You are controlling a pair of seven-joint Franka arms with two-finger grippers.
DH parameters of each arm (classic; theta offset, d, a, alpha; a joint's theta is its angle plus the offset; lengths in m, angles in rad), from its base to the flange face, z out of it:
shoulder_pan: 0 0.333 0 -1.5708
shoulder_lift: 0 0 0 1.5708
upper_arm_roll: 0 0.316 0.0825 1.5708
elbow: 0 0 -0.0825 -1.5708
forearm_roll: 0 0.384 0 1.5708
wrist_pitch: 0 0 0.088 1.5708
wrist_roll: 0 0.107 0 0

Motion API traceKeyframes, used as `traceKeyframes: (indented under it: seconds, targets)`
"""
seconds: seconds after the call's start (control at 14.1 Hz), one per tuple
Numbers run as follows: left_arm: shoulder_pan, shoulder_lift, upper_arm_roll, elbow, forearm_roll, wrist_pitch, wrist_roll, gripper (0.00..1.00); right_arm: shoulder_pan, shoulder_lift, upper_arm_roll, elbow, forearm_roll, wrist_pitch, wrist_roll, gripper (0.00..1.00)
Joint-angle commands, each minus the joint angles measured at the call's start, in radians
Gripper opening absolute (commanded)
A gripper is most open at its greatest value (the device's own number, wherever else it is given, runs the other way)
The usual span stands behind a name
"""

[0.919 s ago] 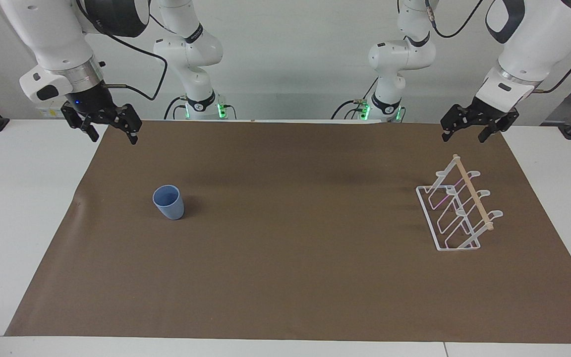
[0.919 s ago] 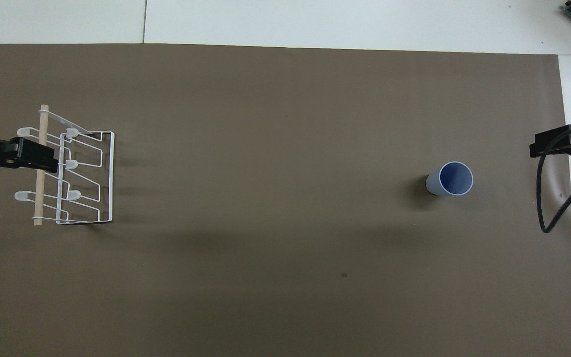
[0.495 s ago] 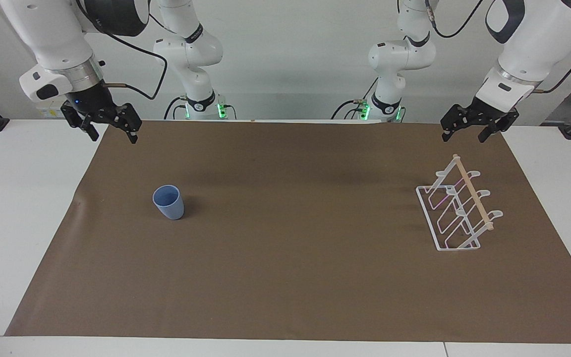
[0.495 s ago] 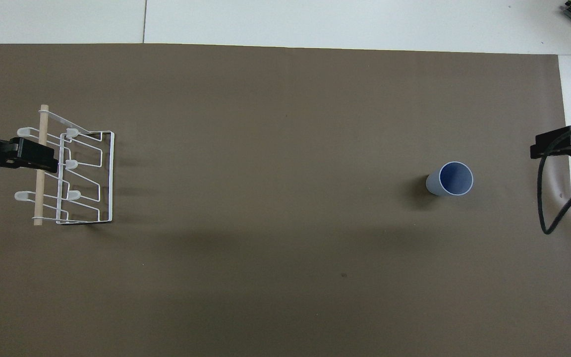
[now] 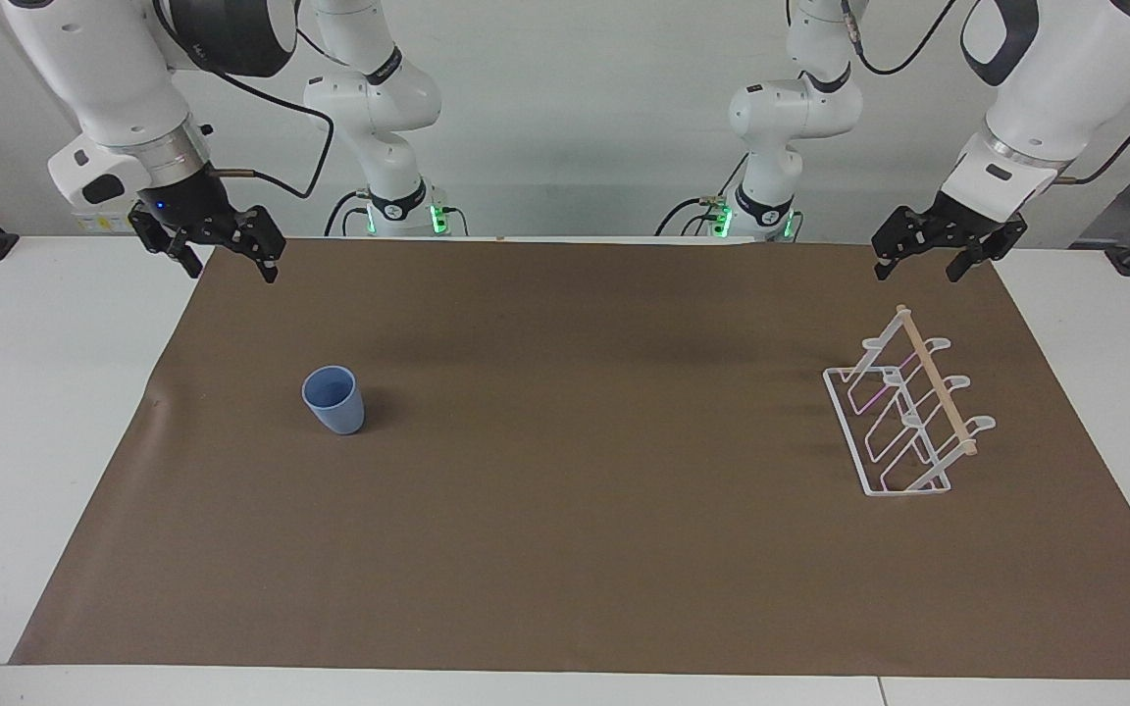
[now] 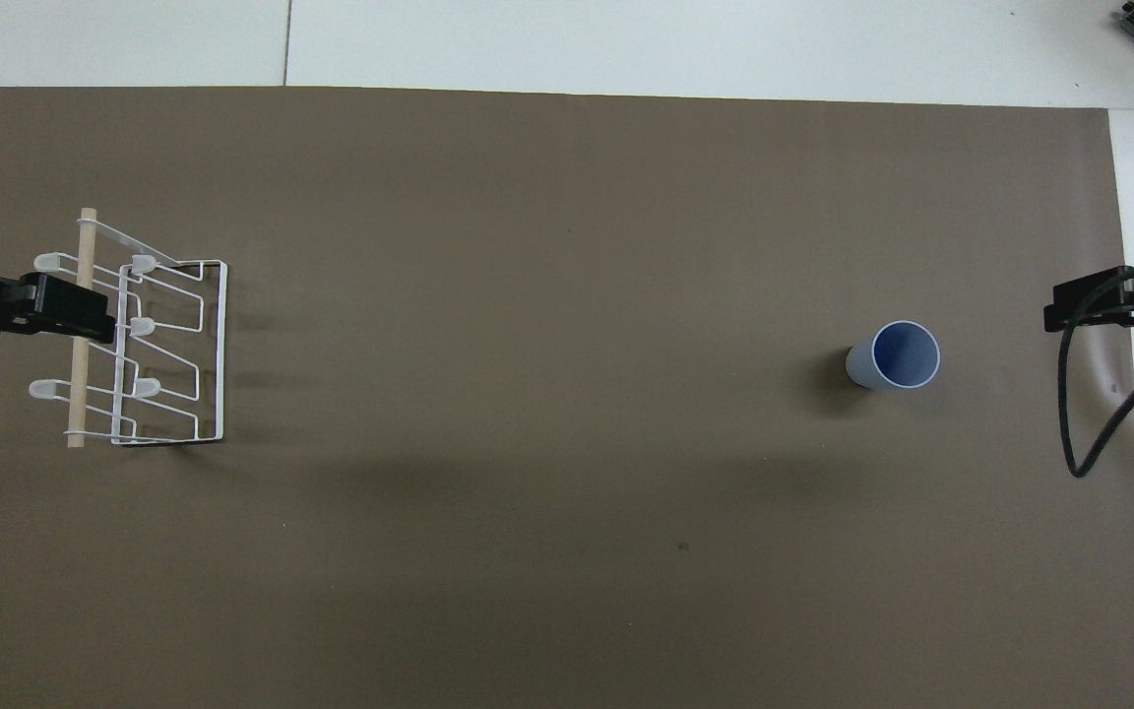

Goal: Hang cup on cup holder

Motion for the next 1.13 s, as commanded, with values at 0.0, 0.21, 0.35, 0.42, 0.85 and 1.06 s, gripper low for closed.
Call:
traceKeyframes:
  seconds: [0.0,0.21,0.35,0.42,0.85,1.06]
  targets:
    - [-0.001,-0.026,0.005,-0.035,0.006,0.017,0.01,1.0,0.007,-0.103,-0.007,-0.211,0.013,0.166,-0.022,1.0]
    - [-0.001,-0.026,0.005,-0.035,0.006,0.017,0.009,1.0,0.01,-0.118,0.003,-0.305,0.013,0.3,-0.021,1.0]
    - [-0.001,-0.026,0.005,-0.035,0.006,0.017,0.009,1.0,0.029,-0.111,0.005,-0.33,0.013,0.351,-0.018,1.0]
    - [-0.001,-0.026,0.005,-0.035,0.008,0.017,0.01,1.0,0.031,-0.106,0.005,-0.345,0.013,0.38,-0.018,1.0]
    - [-0.001,-0.026,0.005,-0.035,0.006,0.017,0.01,1.0,0.027,0.006,0.003,-0.422,0.013,0.543,-0.031,1.0]
    - [-0.001,-0.026,0.005,-0.035,0.006,0.017,0.009,1.0,0.004,0.053,0.0,-0.448,0.014,0.603,-0.153,1.0]
